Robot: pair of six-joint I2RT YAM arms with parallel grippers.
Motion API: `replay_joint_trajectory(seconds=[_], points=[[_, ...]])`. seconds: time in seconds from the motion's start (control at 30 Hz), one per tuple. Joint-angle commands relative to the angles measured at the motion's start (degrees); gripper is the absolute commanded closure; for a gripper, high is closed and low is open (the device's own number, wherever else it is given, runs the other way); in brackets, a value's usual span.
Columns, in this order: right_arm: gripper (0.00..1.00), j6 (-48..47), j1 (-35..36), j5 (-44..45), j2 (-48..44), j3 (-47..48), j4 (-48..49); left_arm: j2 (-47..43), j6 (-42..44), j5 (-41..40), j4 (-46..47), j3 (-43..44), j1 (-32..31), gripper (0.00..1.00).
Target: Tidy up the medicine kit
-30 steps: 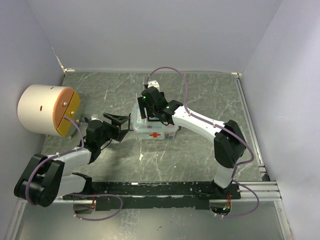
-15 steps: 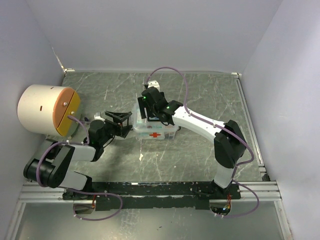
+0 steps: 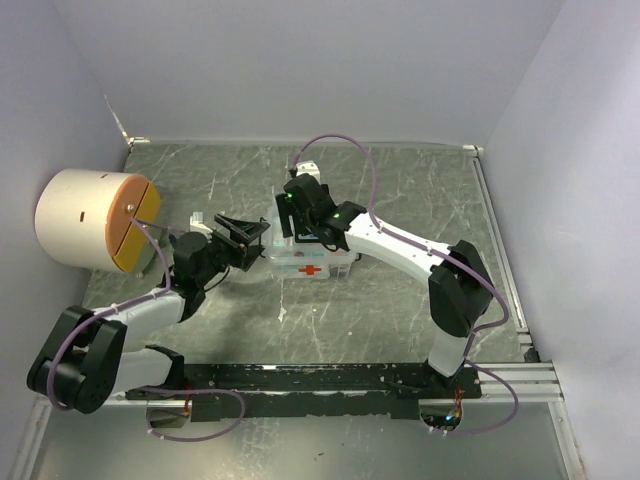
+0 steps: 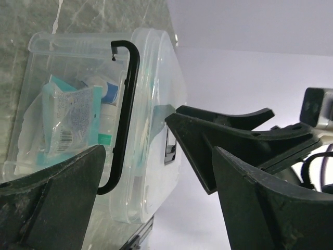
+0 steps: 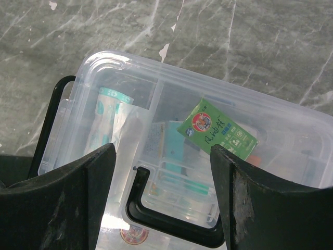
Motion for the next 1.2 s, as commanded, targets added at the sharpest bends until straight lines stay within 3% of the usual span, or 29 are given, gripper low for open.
replay_joint_trajectory(seconds=[0.0,0.27,0.57,0.8,1.0,1.17], points=[[0.27,2.23,0.29,-2.04,2.08,-2.92,-6.21,-2.36,7.86,0.57,-9.48,2.82,-1.71,0.07],[0.28,2.41,0.27,-1.88,2.0,-2.92,-6.19,-5.11,16.1,-3.17,-23.03,6.95,-4.03,0.13],[0.28,2.53,0.26,-1.62,2.0,-2.75,-6.42,-2.8,23.91,-6.89,-29.57,10.78,-6.08,0.37],[0.28,2.54,0.29,-1.21,1.91,-2.83,-6.45,-2.51,26.74,-8.42,-29.51,10.06,-7.28,0.51],[0.28,2.58,0.28,-0.9,1.67,-2.93,-6.34,-1.65,29.22,-9.18,-32.8,12.05,-8.18,0.56],[0.28,2.88,0.14,-0.67,1.08,-2.92,-6.21,-1.24,30.52,-10.93,-36.11,13.65,-8.49,0.51]])
